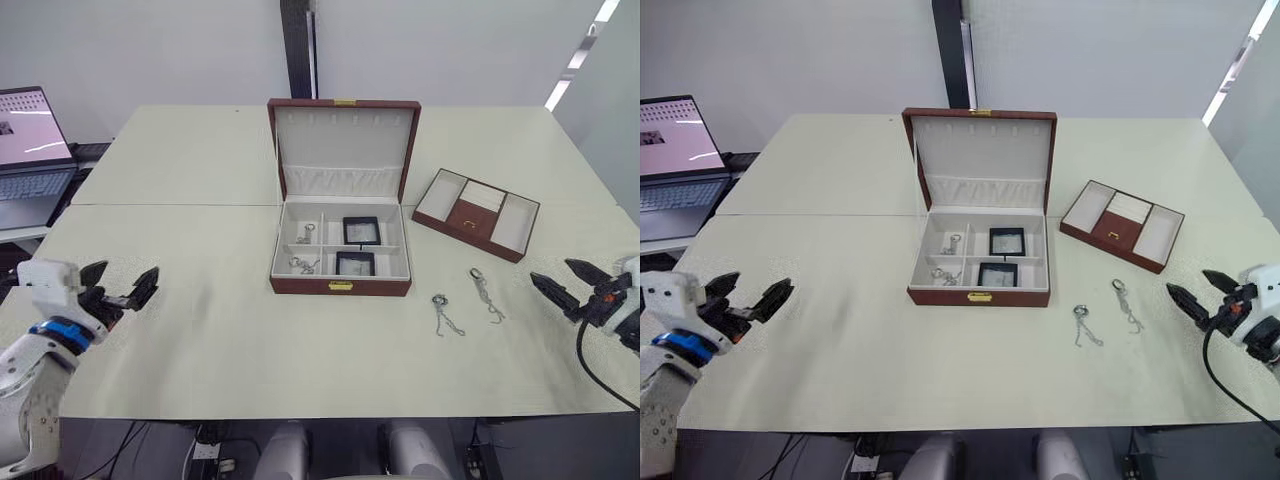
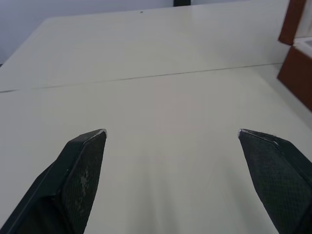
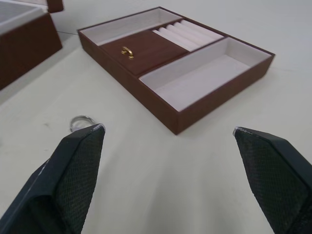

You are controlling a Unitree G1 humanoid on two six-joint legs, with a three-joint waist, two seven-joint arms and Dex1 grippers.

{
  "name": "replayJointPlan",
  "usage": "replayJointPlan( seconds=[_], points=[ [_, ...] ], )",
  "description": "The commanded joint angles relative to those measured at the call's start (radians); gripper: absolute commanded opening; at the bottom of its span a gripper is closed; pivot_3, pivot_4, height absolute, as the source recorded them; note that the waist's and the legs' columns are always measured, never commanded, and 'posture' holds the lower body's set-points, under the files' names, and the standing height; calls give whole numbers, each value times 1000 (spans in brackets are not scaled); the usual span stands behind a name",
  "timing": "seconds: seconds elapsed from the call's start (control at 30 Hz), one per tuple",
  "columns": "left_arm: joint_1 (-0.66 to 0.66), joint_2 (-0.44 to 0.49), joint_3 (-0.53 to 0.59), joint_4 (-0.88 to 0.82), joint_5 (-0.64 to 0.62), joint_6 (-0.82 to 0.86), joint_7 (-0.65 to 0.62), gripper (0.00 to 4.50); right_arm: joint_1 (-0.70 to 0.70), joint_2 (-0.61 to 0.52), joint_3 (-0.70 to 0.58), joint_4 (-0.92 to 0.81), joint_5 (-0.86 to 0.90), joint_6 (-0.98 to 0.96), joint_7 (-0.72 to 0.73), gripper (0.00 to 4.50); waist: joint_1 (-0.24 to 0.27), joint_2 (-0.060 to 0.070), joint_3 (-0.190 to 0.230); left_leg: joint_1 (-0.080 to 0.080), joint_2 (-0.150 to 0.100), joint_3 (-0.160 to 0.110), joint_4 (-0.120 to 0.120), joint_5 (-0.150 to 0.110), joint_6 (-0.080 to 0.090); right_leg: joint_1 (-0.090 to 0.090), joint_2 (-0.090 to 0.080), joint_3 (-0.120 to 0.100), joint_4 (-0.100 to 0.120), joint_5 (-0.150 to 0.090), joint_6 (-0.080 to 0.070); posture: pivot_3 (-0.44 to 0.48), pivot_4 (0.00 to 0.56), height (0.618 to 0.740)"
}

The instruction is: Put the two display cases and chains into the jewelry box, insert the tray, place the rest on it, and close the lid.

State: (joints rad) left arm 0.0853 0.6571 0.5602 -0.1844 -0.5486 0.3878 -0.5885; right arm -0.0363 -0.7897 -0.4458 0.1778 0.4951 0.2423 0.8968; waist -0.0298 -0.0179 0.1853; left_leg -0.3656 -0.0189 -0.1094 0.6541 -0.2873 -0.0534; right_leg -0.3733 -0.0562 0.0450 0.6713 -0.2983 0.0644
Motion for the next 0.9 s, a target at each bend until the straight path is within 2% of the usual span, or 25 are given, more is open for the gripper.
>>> replayJointPlan(
  seconds=[0.03,0.23,0.37,0.5,0.7,0.9],
  points=[
    [-29,29,-53,-85,-37,39,-50,4484,-47,-84,13,-46,29,62,86,4500,-1,1,1,0,0,0,0,0,0,0,0,0,0,0,0,0,150,740],
    [-143,41,-183,-135,-46,58,-109,4484,-189,-213,112,-15,-6,139,213,4500,-3,1,1,0,0,1,0,0,0,0,1,0,0,0,0,0,150,740],
    [-217,49,-296,-157,-46,75,-185,4484,-305,-241,206,53,-59,146,257,4500,-2,1,1,0,0,1,0,0,0,0,1,0,0,0,0,0,150,740],
    [-307,24,-419,-180,-47,78,-241,4484,-415,-226,305,123,-127,125,284,4500,-2,2,1,-2,0,0,0,0,0,0,1,-1,-3,0,0,0,150,740],
    [-412,-35,-553,-119,-2,13,-324,4484,-537,-167,406,251,-220,61,301,4500,-3,2,1,-4,0,1,-1,0,0,-2,0,-1,-7,1,0,0,150,740],
    [-475,-100,-641,-45,58,-66,-390,4484,-669,-86,465,519,-332,-92,272,4500,-2,2,1,-6,-1,0,0,0,0,-3,0,-1,-8,1,1,0,150,740]
  ],
)
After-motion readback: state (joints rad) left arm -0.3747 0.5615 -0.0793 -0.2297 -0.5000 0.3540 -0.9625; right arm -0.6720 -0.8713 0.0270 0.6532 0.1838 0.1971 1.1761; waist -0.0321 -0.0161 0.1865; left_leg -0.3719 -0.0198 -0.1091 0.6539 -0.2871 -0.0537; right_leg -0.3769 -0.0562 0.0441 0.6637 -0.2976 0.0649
